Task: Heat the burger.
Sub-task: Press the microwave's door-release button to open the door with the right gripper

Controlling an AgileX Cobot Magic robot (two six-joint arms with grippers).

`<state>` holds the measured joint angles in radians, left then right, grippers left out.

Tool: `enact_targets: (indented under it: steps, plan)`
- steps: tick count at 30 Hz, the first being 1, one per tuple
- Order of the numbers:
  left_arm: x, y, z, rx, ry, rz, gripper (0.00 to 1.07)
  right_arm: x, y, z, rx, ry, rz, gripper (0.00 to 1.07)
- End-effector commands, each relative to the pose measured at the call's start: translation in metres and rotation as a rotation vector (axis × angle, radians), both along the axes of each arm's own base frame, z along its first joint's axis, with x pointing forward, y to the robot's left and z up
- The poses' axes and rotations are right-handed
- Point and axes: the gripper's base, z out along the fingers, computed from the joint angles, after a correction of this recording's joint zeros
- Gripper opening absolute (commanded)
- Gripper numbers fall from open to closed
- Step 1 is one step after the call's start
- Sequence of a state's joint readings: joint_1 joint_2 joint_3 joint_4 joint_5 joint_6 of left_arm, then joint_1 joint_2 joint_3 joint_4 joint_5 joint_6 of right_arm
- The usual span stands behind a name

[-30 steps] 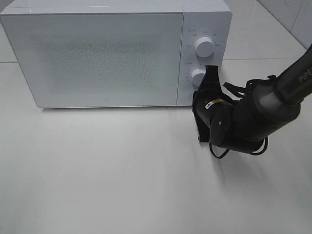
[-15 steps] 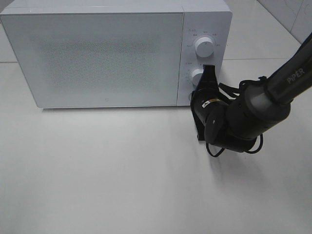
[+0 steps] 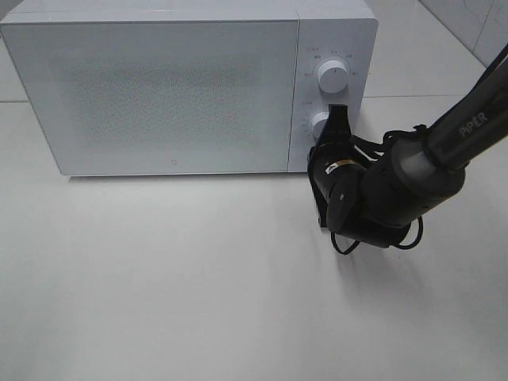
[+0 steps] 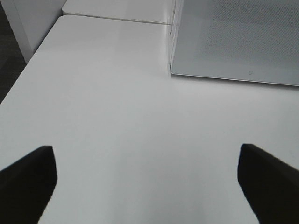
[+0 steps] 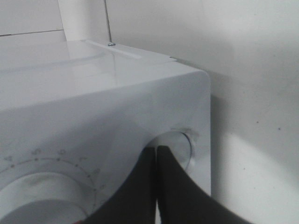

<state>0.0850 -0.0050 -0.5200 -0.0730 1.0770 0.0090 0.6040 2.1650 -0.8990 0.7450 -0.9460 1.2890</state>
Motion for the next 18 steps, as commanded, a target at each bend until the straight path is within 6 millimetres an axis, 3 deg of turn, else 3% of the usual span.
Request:
enact_targets:
  steps: [1, 8, 18]
  plan:
    - [0.000, 0.000, 0.000, -0.004, -0.010, 0.005, 0.98, 0.016, 0.000, 0.026, -0.016, -0.209, -0.027, 0.00]
    - [0.000, 0.000, 0.000, -0.004, -0.010, 0.005, 0.98, 0.027, 0.004, 0.029, -0.037, -0.311, -0.049, 0.00]
    - [0.000, 0.000, 0.000, -0.004, -0.010, 0.005, 0.98, 0.034, 0.004, 0.031, -0.072, -0.316, -0.042, 0.00]
